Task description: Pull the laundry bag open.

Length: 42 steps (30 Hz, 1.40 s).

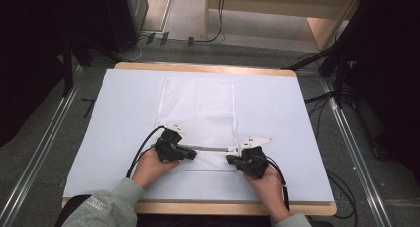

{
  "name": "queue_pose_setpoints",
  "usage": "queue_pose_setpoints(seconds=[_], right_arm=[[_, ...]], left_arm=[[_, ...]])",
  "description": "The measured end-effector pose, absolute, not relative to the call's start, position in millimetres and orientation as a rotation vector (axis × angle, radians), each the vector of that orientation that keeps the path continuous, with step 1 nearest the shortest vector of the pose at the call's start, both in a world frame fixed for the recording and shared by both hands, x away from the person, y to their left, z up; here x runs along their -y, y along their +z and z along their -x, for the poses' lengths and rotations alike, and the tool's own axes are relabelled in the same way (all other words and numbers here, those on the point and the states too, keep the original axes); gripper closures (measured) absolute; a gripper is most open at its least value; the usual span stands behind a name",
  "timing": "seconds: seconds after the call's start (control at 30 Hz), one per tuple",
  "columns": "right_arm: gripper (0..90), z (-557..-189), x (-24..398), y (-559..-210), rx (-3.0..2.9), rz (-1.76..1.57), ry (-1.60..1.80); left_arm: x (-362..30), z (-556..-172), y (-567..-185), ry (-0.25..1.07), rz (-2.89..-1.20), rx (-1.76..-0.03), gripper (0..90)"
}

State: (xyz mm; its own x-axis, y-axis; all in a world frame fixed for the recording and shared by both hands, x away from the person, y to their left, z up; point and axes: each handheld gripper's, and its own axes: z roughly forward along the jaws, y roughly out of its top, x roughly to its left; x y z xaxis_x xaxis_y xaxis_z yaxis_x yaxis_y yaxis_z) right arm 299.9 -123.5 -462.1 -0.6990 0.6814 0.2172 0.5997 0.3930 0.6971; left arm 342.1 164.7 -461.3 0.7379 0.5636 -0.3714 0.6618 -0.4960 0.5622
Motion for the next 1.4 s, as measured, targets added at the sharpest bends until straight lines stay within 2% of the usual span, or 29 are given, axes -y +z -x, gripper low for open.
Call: queue_pose_setpoints(seconds=[0.3, 0.57, 0.73, 1.07, 1.4], right_arm=[[90.0, -337, 137, -458, -2.449, -1.262, 1.21], [90.0, -349, 134, -468, -2.491, -1.288, 1.161], [90.0, -349, 133, -471, -2.508, -1.29, 1.156], [90.0, -338, 134, -471, -2.552, -1.301, 1.186], [90.0, -334, 123, -469, -2.558, -1.237, 1.209]], left_arm=[[-159, -343, -450, -0.168, -2.192, -0.886, 77.5], [-158, -346, -449, -0.162, -2.184, -0.891, 77.1], [-158, -347, -448, -0.157, -2.192, -0.885, 75.2], [-158, -346, -446, -0.141, -2.199, -0.854, 61.2], [-156, -347, -446, -0.14, -2.2, -0.845, 59.6]])
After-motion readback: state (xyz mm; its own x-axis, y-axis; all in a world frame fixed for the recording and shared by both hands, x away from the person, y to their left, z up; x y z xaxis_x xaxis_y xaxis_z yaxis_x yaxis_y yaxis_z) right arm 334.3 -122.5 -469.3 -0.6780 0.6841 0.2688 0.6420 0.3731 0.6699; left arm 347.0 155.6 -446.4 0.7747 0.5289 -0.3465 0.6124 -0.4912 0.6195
